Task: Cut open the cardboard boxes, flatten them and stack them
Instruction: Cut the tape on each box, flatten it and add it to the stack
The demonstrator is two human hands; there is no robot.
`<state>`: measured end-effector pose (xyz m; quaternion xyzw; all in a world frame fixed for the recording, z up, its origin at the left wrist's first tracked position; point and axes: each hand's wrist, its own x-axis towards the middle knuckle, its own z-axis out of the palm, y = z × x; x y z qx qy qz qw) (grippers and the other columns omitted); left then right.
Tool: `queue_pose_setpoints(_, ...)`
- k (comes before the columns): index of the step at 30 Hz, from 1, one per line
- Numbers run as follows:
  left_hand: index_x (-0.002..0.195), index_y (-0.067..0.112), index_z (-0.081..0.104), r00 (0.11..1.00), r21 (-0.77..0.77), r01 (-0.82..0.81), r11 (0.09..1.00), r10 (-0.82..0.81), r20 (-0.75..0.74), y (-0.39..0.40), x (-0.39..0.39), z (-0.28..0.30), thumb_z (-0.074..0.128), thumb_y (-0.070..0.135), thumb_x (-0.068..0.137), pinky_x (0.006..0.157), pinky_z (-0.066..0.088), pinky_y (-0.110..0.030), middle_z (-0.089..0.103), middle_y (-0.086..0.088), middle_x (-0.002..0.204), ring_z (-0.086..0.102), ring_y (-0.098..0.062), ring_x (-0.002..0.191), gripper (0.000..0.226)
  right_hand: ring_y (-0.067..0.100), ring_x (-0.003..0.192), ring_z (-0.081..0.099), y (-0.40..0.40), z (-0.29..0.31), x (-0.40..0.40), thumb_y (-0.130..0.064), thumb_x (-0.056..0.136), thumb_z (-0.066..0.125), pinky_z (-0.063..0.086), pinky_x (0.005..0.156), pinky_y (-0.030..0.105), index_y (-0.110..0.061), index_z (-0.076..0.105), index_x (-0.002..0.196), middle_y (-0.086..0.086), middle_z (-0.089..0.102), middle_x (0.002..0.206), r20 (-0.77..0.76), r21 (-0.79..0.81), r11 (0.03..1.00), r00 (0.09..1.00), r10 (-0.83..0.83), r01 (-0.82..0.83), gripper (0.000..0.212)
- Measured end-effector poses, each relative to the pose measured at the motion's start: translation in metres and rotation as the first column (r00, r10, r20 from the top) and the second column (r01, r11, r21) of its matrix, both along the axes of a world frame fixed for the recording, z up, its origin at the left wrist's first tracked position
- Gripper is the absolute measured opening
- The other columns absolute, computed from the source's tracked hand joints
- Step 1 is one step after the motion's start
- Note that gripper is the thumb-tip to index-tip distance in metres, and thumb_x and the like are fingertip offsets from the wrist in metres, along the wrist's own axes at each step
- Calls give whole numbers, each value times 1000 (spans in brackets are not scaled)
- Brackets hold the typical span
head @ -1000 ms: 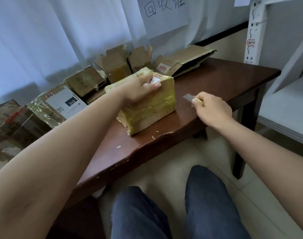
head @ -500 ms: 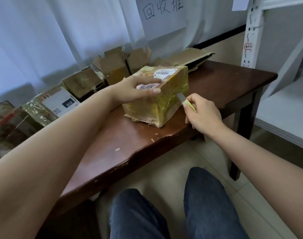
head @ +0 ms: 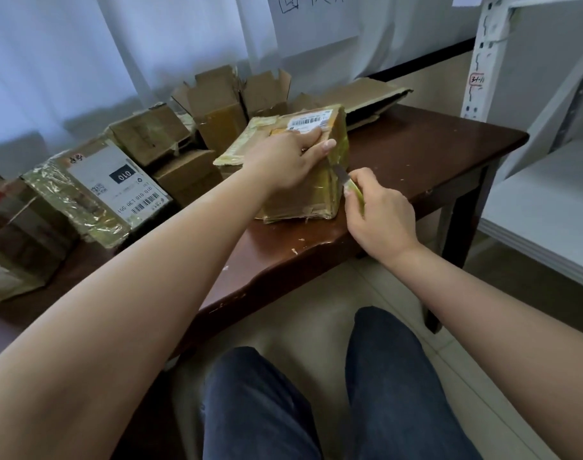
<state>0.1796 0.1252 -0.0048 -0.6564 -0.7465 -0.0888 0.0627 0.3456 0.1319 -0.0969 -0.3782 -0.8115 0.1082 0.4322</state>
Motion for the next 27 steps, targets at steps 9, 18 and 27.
queue_pose_setpoints(9, 146, 37, 37, 999, 5, -42, 999, 42, -30, 2, 0, -2, 19, 66, 95, 112, 27, -43, 48, -5, 145, 40, -29, 133, 61, 33, 67, 63, -9, 1, -18, -19, 100, 38, 24, 48, 28, -13, 36, 126, 7, 66, 80, 266, 30, 994, 958, -108, 104, 26)
queue_pose_setpoints(18, 147, 35, 36, 999, -23, -48, 999, 48, 4, -2, 3, 1, 21, 68, 94, 111, 29, -43, 44, -8, 148, 40, -31, 135, 64, 32, 76, 65, -26, -8, -20, -15, 96, 43, 38, 58, 33, -14, 33, 126, 11, 68, 94, 458, -132, 974, 883, -105, 184, 31)
queue_pose_setpoints(27, 141, 32, 47, 985, 65, -63, 996, 52, 164, -4, 8, 2, 50, 67, 86, 95, 44, -34, 51, 0, 142, 50, -25, 126, 65, 32, 81, 59, -1, 1, 17, -29, 100, 33, 38, 65, 36, -18, 44, 115, 9, 66, 95, 283, -181, 980, 959, -27, 81, 21)
